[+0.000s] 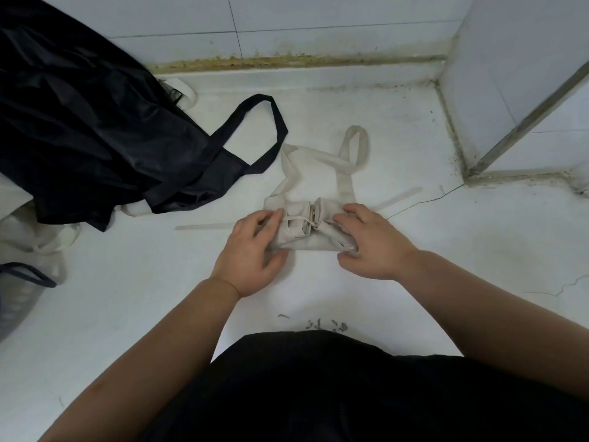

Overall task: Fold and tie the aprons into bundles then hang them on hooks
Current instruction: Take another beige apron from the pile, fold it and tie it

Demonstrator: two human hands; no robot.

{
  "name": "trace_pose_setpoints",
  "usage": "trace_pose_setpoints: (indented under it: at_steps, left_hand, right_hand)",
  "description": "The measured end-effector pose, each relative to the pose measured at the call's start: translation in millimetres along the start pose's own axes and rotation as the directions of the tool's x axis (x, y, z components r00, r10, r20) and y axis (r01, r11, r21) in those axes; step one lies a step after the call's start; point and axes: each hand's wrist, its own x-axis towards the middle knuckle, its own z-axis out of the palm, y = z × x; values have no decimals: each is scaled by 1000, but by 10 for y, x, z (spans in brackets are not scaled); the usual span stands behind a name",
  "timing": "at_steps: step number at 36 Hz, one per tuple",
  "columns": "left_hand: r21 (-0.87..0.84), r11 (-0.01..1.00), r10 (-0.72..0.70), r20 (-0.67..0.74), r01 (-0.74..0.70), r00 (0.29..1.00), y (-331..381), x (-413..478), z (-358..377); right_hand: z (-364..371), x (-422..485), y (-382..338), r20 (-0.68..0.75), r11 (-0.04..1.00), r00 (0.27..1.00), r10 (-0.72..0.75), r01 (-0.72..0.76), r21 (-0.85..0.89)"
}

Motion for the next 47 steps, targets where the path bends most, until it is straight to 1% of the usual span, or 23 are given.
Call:
trace_pose_setpoints:
  at_steps: [2,4,7,9,12,13,15,17,19,21,23,25,27,29,30,32,34,35,38,41,43,45,47]
  left_hand:
    - [13,1000,7,3,-7,1000,-19,18,-7]
    - [47,999,8,66,-11,998,-30,31,-30]
    - [172,985,-21,172,-9,985,-47,45,-59]
    - [237,971,-60,208,9,976,-44,85,-72]
    - [271,962,-10,140,-28,990,-8,171,-72]
    - [281,958,21,106,-50,994,9,201,-71]
    - [298,953,17,114,-50,993,65,260,-97]
    - [312,949,10,115,-46,993,125,321,-147]
    - [340,940,3,70,-27,998,217,389,-228]
    - [250,967,-56,8,52,998,284,459,-308]
    - [-9,980,-200,-26,200,979,318,524,-386]
    - [-317,890,-355,-26,329,934,332,565,-438]
    - [-518,752,-483,-13,407,876,328,579,-430]
    - [-615,632,-568,45,471,822,401,556,-415]
    - [-642,589,-579,88,490,811,438,539,-398]
    - [-680,521,-573,170,516,802,511,483,-355]
    - [-660,523,-568,202,540,798,560,433,-308]
    - [-631,543,-586,187,554,788,584,429,-286]
    - [-567,561,-688,84,602,721,654,425,-212]
    - [-492,591,-741,-16,640,672,768,454,-175]
    - [-462,605,-754,-73,648,653,829,473,-179]
    - [-457,616,-759,-123,642,640,851,495,-202]
    - [-438,655,-729,-151,616,668,846,501,-220]
  right_hand:
    - [19,19,2,-31,1000,1000,-4,4,-24]
    - [27,30,21,-40,999,999,-12,11,-41]
    - [25,35,71,-25,992,999,-30,26,-122]
    - [14,40,88,-13,981,1000,-14,11,-193]
    - [14,63,58,-19,971,1000,7,-11,-241]
    - [17,71,39,-26,973,1000,17,-23,-230]
    - [20,84,29,-50,984,998,39,-47,-171]
    - [-3,101,35,-75,997,995,66,-69,-37]
    - [-55,123,13,-129,990,989,75,-59,126]
    - [-147,154,-50,-183,962,975,124,-73,262]
    - [-270,183,-91,-122,874,970,211,-131,468]
    - [-360,193,-82,-16,780,970,244,-186,597]
    - [-362,197,-57,7,768,968,251,-204,608]
    - [-316,195,-69,-35,759,958,286,-204,619]
    - [-283,199,-88,-61,746,949,311,-204,634]
    - [-218,213,-125,-88,667,916,391,-217,713]
    - [-190,225,-150,-95,576,869,485,-236,783]
    - [-186,231,-153,-97,570,858,504,-247,784]
    - [-176,214,-225,-146,665,867,477,-248,704]
    - [-168,193,-347,-250,757,846,470,-240,608]
    - [-155,175,-430,-302,800,857,416,-187,571]
    - [-123,161,-496,-311,843,896,317,-116,525]
    - [-87,152,-516,-307,868,915,261,-83,490]
